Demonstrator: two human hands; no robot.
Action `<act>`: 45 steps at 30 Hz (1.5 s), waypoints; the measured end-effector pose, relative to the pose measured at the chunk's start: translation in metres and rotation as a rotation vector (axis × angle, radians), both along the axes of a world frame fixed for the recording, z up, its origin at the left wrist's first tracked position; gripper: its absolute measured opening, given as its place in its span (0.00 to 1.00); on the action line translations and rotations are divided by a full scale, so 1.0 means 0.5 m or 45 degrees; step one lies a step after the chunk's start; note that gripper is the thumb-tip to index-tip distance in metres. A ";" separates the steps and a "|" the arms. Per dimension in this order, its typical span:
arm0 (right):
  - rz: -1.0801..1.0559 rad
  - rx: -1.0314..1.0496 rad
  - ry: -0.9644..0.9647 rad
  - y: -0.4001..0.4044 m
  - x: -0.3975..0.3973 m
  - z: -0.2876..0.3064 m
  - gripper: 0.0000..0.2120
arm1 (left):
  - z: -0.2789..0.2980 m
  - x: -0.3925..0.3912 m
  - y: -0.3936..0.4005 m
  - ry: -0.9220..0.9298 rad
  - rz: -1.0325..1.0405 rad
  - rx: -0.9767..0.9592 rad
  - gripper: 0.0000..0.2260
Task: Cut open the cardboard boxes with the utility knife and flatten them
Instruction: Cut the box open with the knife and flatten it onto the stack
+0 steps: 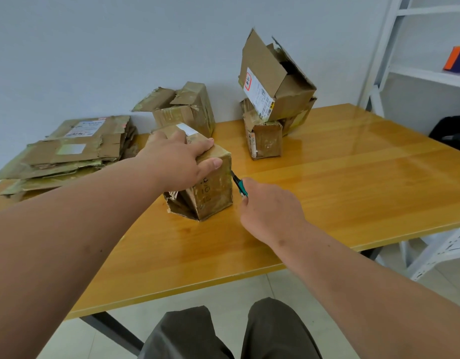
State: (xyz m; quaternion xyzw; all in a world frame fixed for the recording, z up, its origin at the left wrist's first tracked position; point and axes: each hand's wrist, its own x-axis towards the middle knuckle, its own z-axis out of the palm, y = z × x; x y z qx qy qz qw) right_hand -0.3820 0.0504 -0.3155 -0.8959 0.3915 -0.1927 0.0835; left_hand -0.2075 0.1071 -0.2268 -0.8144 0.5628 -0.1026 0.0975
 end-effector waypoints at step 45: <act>0.008 0.448 0.230 -0.010 -0.001 0.013 0.04 | 0.005 0.017 0.021 0.131 -0.009 0.077 0.38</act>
